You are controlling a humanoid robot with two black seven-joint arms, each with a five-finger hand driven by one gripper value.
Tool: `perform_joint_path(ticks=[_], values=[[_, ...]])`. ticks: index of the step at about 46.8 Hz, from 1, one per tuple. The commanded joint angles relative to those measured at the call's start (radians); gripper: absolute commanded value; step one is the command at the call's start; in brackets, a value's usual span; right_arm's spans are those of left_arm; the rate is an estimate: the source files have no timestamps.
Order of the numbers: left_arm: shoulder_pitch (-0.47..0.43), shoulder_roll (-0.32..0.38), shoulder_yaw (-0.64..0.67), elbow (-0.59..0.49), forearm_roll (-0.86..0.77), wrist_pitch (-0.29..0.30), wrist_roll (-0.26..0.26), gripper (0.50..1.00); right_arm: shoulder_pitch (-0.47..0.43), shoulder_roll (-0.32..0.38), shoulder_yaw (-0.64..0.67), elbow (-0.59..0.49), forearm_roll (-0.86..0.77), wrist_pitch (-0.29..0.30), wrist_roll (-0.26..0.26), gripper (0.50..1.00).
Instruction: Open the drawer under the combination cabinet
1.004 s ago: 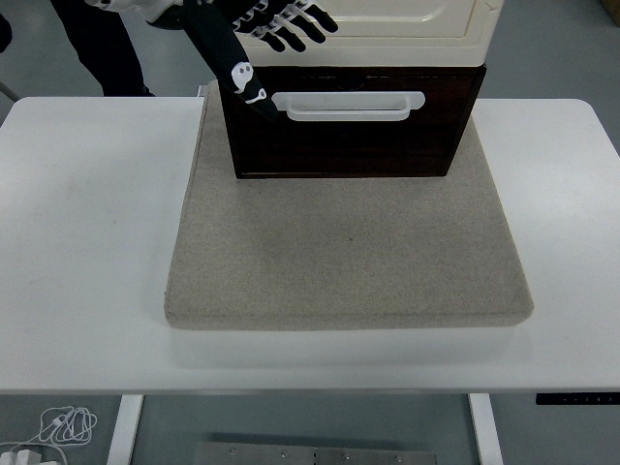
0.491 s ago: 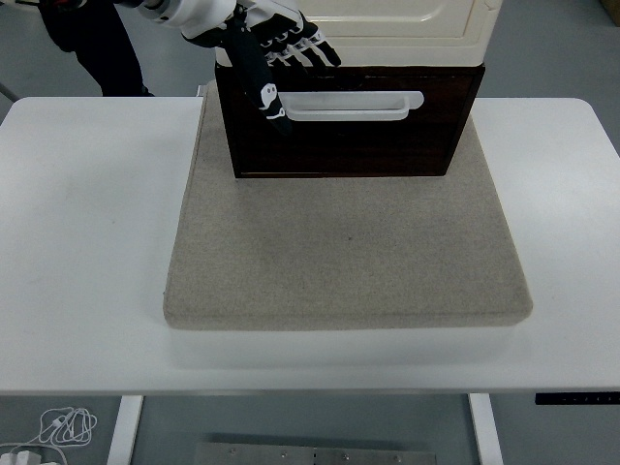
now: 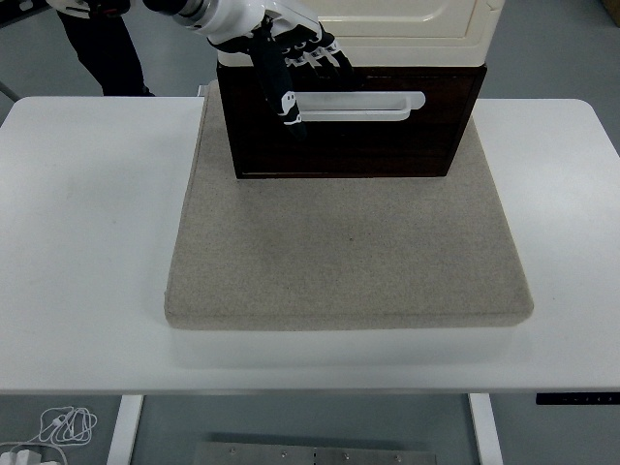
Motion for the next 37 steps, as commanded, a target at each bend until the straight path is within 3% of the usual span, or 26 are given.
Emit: perform_joint_path(ticks=[1, 8, 37], values=[[0.011, -0.015, 0.001, 0.002, 0.002, 0.006, 0.000, 1.000, 0.000, 0.000, 0.000, 0.000, 0.000, 0.000, 0.002, 0.926], [0.017, -0.079, 0.003, 0.043, 0.011, 0.006, 0.000, 1.000, 0.000, 0.000, 0.000, 0.000, 0.000, 0.000, 0.000, 0.926], [0.061, -0.162, 0.003, 0.098, 0.031, 0.098, 0.039, 1.000, 0.000, 0.000, 0.000, 0.000, 0.000, 0.000, 0.000, 0.926]])
